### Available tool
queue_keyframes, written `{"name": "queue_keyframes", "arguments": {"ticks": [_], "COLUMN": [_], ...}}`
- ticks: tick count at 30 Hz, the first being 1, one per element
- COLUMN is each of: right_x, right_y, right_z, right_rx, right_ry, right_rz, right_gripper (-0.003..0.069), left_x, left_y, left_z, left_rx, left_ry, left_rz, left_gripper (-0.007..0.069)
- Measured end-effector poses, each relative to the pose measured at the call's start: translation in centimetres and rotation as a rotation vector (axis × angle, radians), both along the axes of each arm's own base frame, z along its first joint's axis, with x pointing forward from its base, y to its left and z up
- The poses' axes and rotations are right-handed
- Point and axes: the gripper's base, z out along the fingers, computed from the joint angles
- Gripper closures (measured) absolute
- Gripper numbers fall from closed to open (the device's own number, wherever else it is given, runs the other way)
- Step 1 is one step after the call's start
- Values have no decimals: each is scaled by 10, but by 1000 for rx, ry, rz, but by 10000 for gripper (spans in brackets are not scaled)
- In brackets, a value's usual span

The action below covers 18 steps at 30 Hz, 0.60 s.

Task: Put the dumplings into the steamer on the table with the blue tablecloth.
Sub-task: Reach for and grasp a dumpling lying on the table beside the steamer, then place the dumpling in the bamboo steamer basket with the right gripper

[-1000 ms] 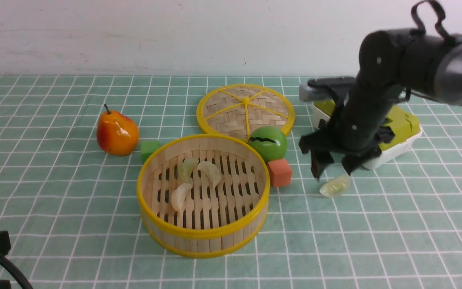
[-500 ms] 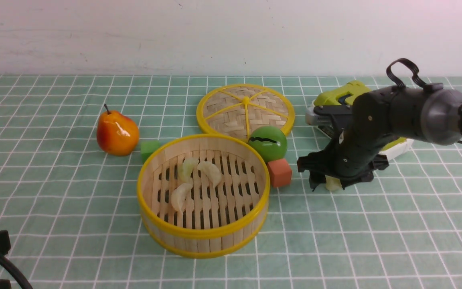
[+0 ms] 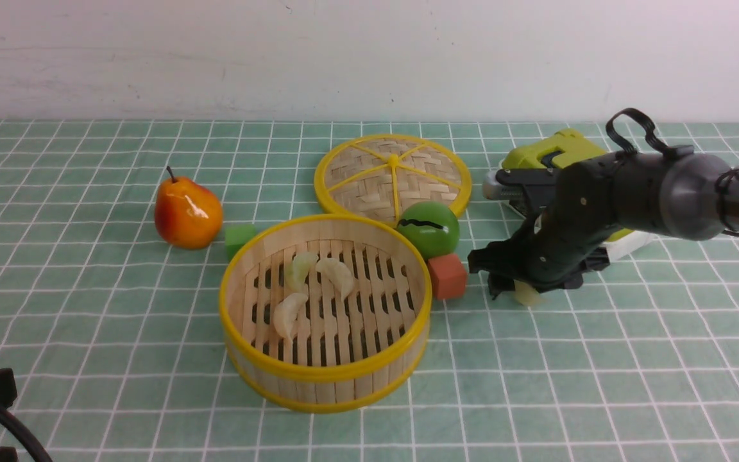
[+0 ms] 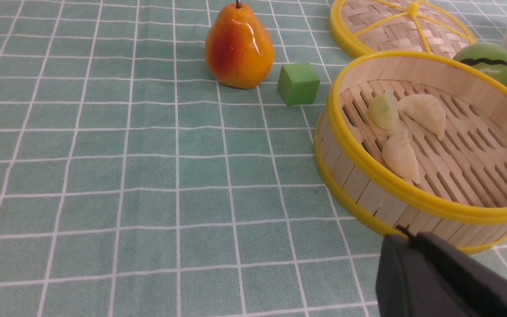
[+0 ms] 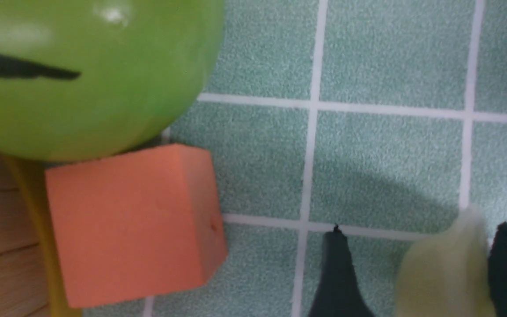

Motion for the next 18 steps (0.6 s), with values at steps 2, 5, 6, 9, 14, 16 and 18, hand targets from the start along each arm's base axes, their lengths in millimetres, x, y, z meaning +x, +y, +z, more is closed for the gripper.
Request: {"name": "queue_keyframes", "arguments": {"ticks": [2,5,6,9,14,16,18], "right_x": [0,-1,-3,-7,-19,-25,-37], "right_y": [0,-1,-1,-2,3,11,31], "right_z": [0,1,4,10,61,77,100], "right_rx": [-3,-6,-7,-5,109,169,258], "right_ry": [5,14,21,40,-30,-54,-102], "right_rz": [0,1,0,-3,-32,-30,18], "right_gripper": [296,414,422,422,422,422,422], "left_x": [0,0,0,0,0,0,0], "left_y": [0,0,0,0,0,0,0], "left_z": [0,0,0,0,0,0,0], "left_rx": [0,0,0,0,0,0,0], "left_ry": [0,0,0,0,0,0,0], "left_rz": [0,0,0,0,0,0,0], "left_gripper": [615,610,608,608,606,605,603]}}
